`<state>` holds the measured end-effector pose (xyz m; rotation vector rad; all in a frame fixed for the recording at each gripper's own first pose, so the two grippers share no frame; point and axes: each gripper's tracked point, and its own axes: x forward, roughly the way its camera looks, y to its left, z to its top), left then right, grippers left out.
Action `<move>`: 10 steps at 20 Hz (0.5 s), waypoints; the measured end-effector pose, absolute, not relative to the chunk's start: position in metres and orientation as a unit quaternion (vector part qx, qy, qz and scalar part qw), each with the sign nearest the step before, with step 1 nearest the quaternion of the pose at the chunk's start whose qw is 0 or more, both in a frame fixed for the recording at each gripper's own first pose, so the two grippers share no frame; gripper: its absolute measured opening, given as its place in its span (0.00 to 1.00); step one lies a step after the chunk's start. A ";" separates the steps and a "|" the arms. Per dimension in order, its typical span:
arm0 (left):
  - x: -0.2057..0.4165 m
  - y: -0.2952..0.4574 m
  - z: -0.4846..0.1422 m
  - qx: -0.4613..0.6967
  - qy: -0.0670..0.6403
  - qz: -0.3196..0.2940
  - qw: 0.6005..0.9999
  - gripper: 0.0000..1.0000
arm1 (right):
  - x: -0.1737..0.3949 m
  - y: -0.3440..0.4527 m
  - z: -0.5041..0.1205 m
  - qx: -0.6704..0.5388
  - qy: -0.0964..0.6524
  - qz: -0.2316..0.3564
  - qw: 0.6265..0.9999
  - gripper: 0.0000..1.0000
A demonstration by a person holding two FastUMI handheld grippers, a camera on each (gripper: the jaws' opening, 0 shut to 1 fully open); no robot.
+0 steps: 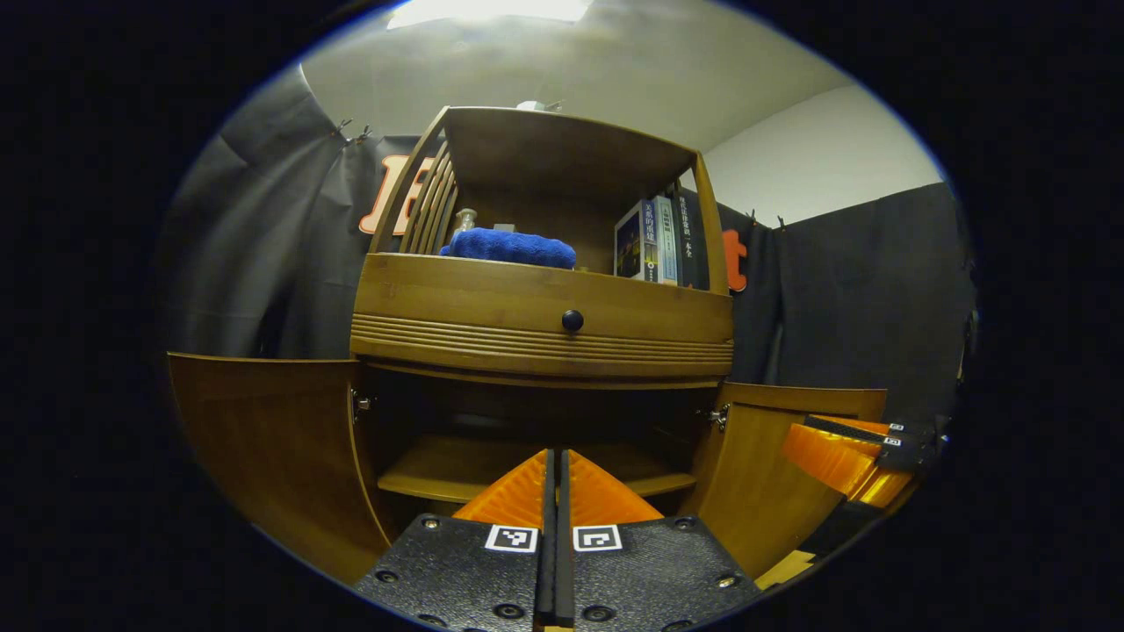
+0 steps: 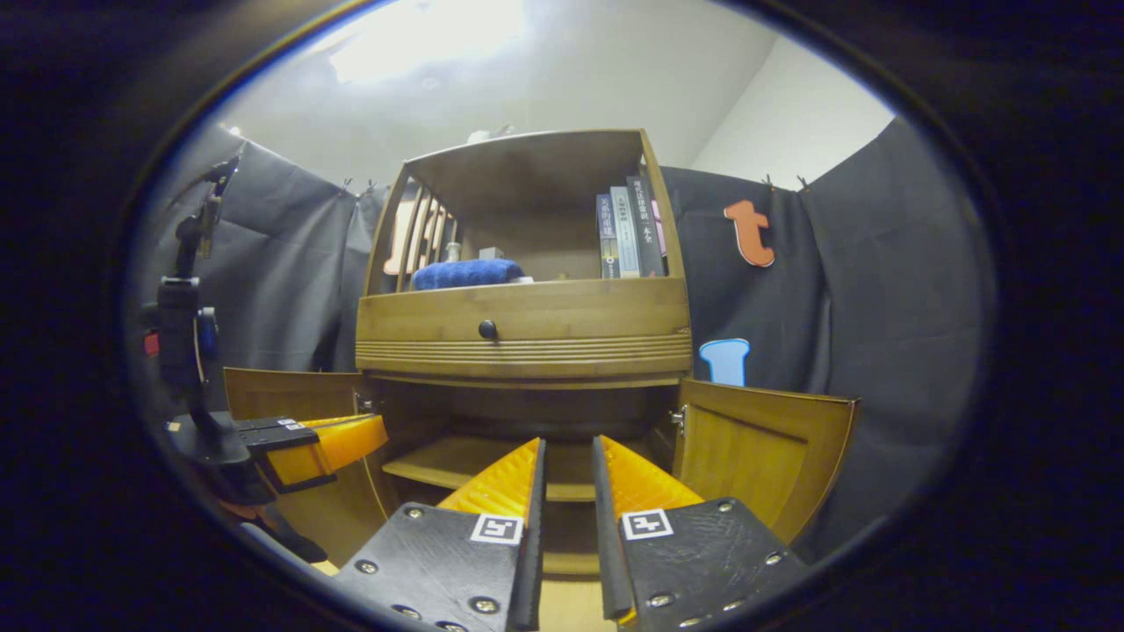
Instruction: Open the right door of the double-door shoe cabinet with the right hand, and open the left door with the left hand.
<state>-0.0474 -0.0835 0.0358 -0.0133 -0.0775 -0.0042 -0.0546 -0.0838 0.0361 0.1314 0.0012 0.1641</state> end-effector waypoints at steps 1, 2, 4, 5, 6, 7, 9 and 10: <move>-0.046 -0.083 0.037 -0.009 -0.040 -0.001 0.999 0.00 | -0.054 -0.083 0.037 0.067 0.000 0.081 0.994 0.19; -0.042 -0.081 0.039 -0.010 -0.041 0.000 0.999 0.00 | -0.053 -0.084 0.038 0.068 -0.001 0.078 0.995 0.19; -0.036 -0.079 0.040 -0.006 -0.040 0.002 0.999 0.00 | -0.052 -0.082 0.037 0.071 0.001 0.080 0.994 0.29; -0.038 -0.081 0.039 -0.003 -0.040 0.002 0.999 0.00 | -0.051 -0.081 0.037 0.071 0.002 0.080 0.994 0.29; -0.039 -0.082 0.039 -0.002 -0.041 0.002 0.999 0.00 | -0.051 -0.080 0.037 0.070 0.002 0.081 0.994 0.24; -0.040 -0.083 0.039 -0.002 -0.042 0.001 0.999 0.00 | -0.051 -0.079 0.037 0.068 0.002 0.080 0.994 0.23; -0.040 -0.086 0.039 -0.001 -0.044 -0.002 0.999 0.01 | -0.050 -0.079 0.037 0.068 0.002 0.079 0.995 0.23; -0.040 -0.086 0.040 -0.001 -0.046 -0.001 0.999 0.03 | -0.051 -0.078 0.037 0.070 0.001 0.079 0.994 0.24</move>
